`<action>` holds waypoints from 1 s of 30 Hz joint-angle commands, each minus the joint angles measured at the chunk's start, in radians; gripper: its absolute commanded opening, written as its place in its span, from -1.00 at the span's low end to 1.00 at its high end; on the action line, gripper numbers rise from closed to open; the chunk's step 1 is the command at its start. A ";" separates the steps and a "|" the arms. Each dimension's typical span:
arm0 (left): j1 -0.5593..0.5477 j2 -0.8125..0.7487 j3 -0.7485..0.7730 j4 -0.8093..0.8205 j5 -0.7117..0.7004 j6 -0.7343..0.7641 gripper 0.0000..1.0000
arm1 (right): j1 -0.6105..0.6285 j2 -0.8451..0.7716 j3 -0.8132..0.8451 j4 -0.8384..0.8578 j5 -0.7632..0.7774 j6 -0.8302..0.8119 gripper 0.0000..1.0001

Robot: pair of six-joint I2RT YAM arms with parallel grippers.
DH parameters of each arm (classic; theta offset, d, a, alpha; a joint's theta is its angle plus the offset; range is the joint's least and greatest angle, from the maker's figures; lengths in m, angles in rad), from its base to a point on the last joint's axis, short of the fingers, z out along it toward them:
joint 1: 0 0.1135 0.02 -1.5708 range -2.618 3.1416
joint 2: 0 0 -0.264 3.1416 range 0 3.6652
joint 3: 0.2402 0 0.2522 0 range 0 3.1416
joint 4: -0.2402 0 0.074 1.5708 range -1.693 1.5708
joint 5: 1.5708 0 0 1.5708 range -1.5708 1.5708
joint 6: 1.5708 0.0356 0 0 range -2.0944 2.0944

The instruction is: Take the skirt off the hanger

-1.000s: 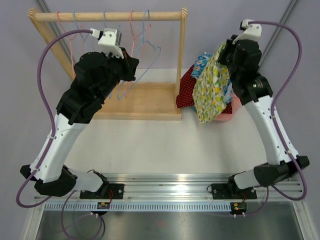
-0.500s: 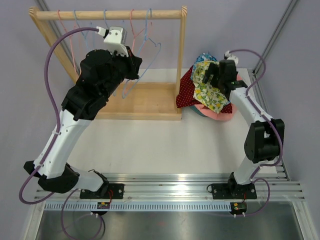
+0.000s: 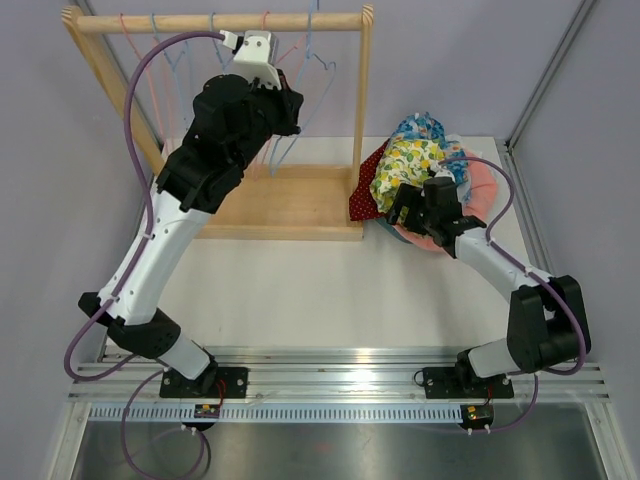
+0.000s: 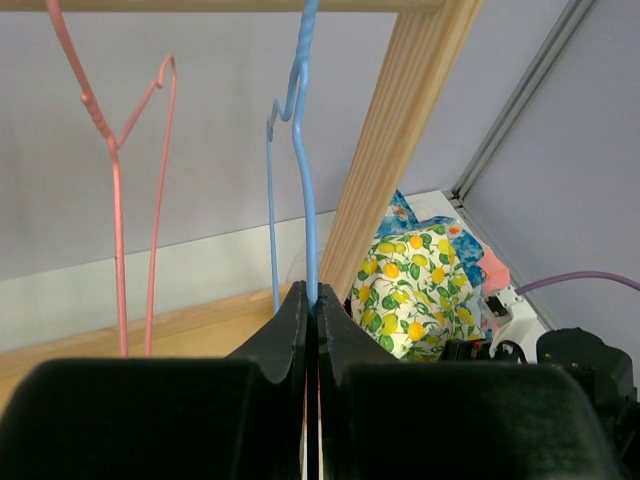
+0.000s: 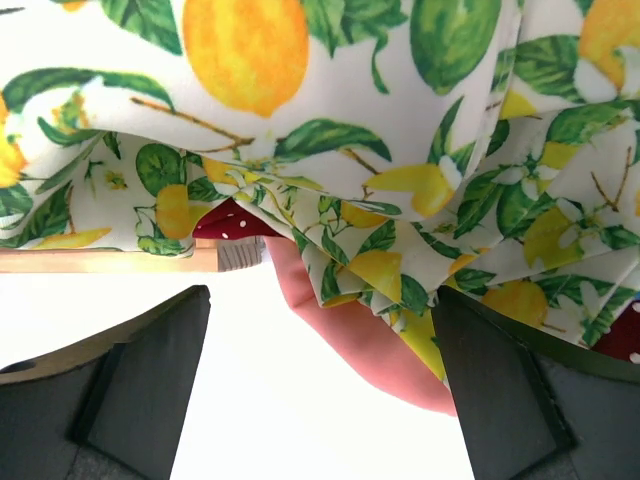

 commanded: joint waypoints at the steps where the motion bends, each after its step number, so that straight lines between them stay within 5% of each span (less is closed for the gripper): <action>1: 0.000 0.029 0.055 0.073 -0.036 0.007 -1.00 | 0.007 -0.052 0.013 -0.025 -0.020 0.000 0.99; 14: 0.034 0.101 -0.025 0.094 -0.023 -0.036 -0.98 | 0.007 -0.069 0.096 -0.178 0.070 -0.011 0.99; 15: 0.034 0.078 -0.037 0.097 -0.025 -0.036 -0.91 | 0.007 -0.077 0.111 -0.186 0.087 -0.016 0.99; 19: 0.034 -0.005 -0.103 0.088 -0.045 -0.013 0.06 | 0.007 -0.163 0.175 -0.250 0.093 -0.034 0.99; 22: 0.034 -0.086 -0.152 0.054 -0.072 0.013 0.35 | 0.009 -0.227 0.276 -0.328 0.110 -0.043 0.99; 23: 0.034 -0.115 -0.174 0.047 -0.078 0.022 0.85 | 0.007 -0.244 0.304 -0.348 0.121 -0.056 0.99; 24: 0.034 -0.141 -0.220 0.039 -0.080 0.026 0.98 | 0.007 -0.264 0.349 -0.364 0.126 -0.060 0.99; 30: 0.034 -0.448 -0.497 0.004 -0.091 0.018 0.98 | 0.007 -0.475 0.288 -0.326 0.106 -0.050 0.99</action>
